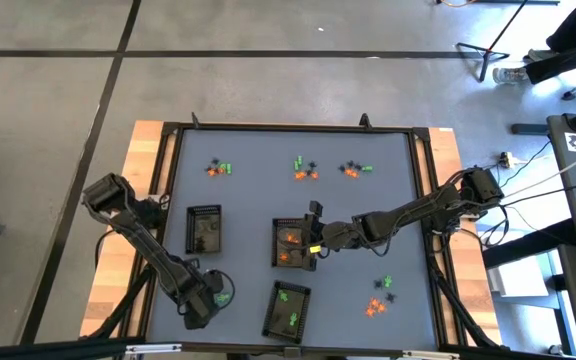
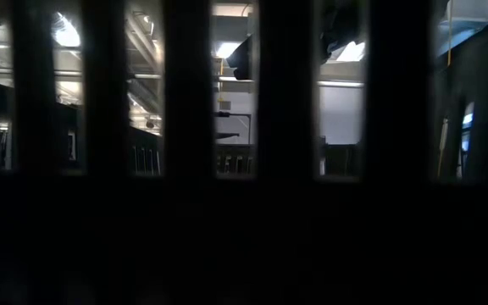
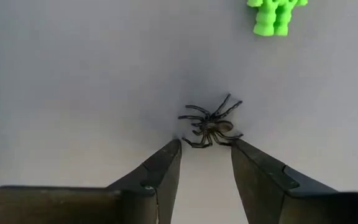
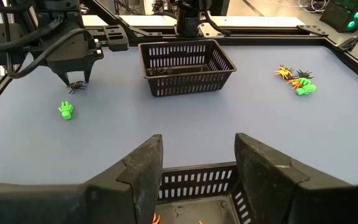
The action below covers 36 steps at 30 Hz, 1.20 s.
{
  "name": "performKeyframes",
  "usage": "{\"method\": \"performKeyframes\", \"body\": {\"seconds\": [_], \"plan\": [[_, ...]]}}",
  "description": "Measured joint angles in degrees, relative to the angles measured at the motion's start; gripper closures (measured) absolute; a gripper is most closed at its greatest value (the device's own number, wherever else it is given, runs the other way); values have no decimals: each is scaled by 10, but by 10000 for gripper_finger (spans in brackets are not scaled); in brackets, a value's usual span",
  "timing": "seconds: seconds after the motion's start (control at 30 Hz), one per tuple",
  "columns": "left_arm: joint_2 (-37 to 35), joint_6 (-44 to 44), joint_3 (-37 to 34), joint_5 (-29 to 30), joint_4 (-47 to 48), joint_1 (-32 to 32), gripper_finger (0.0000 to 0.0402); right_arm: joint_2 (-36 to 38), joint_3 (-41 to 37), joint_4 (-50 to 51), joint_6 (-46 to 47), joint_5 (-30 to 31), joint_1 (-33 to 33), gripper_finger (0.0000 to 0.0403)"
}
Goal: Sort Halloween decoration
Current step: Put the black spider toy into the top left black basket
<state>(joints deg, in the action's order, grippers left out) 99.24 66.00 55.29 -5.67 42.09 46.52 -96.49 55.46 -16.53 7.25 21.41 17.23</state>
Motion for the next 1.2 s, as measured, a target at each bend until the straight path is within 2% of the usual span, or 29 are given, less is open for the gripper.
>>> {"method": "performKeyframes", "body": {"seconds": [0.17,0.4,0.63,0.87,1.03,1.2], "plan": [[0,4,0,12,1,1,301,0,0,0,0,0,0,206],[0,20,0,17,-3,1,393,0,0,0,0,0,0,206],[1,30,6,21,9,1,401,0,0,0,0,0,0,206],[3,23,91,69,153,0,401,0,0,0,0,0,0,206],[2,14,169,122,268,3,401,0,0,0,0,0,0,206],[2,13,189,191,257,8,401,0,0,1,0,0,0,206]]}}
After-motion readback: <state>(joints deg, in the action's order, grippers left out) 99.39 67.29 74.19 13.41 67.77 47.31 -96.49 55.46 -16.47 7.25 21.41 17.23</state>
